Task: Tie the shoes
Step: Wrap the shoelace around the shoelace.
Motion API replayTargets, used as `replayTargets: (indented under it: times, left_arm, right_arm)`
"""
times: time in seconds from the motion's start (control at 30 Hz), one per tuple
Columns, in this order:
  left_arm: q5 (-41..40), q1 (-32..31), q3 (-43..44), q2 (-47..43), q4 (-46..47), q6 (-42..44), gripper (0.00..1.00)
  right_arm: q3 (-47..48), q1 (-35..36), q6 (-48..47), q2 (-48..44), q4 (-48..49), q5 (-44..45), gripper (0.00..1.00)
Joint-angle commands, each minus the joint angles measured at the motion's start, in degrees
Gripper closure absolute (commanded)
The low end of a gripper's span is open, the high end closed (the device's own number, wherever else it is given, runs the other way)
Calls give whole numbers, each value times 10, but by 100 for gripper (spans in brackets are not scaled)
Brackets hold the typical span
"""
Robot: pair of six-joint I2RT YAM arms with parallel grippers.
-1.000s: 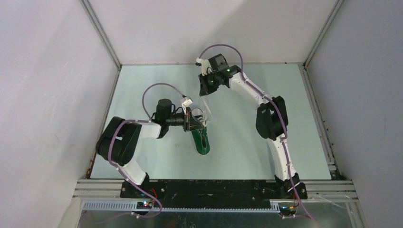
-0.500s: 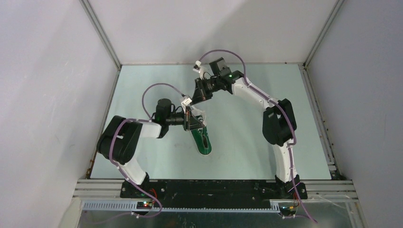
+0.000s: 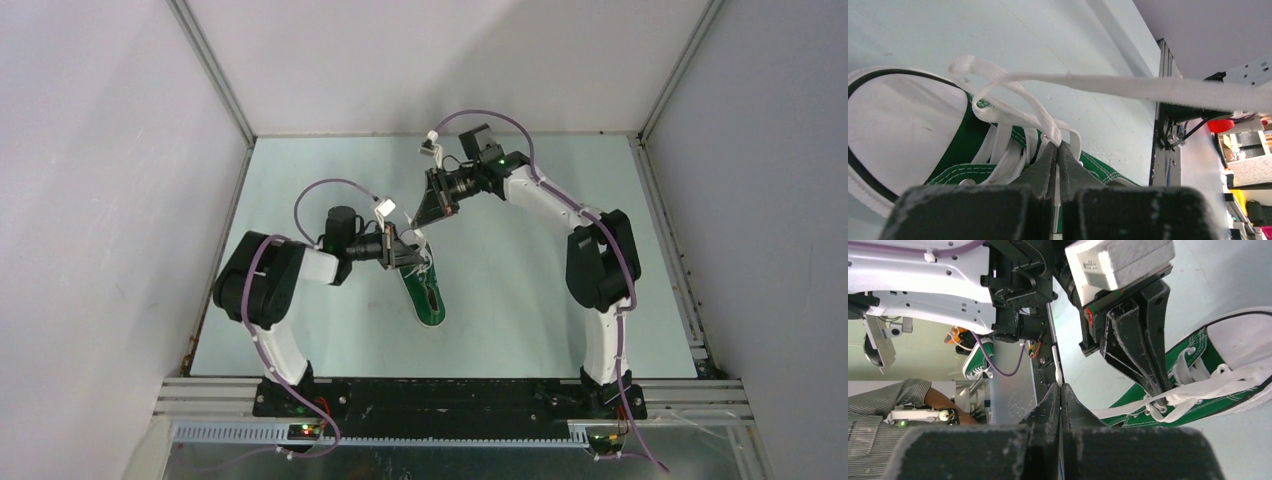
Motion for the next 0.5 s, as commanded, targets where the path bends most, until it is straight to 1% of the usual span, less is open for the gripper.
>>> replayTargets:
  times: [0.0, 0.03, 0.07, 0.17, 0.23, 0.37, 0.47]
  left_arm:
    - [9, 2, 22, 4, 41, -36, 96]
    - [10, 2, 24, 4, 40, -37, 96]
    - [9, 2, 24, 4, 36, -38, 96]
    - [7, 2, 27, 3, 22, -34, 96]
    - [3, 2, 30, 2, 7, -27, 96]
    - [-3, 2, 44, 7, -39, -13, 96]
    - [-2, 4, 54, 13, -53, -16, 96]
  right_arm:
    - [0, 12, -51, -27, -46, -27, 100]
    - [4, 16, -82, -27, -59, -29, 100]
    - [14, 17, -98, -29, -95, -36, 100]
    - [29, 20, -187, -40, -176, -40, 100]
    - [27, 14, -216, -57, -224, -42, 100]
    - [18, 1, -248, -70, -256, -47, 100]
    - [16, 2, -283, -80, -278, -42, 100]
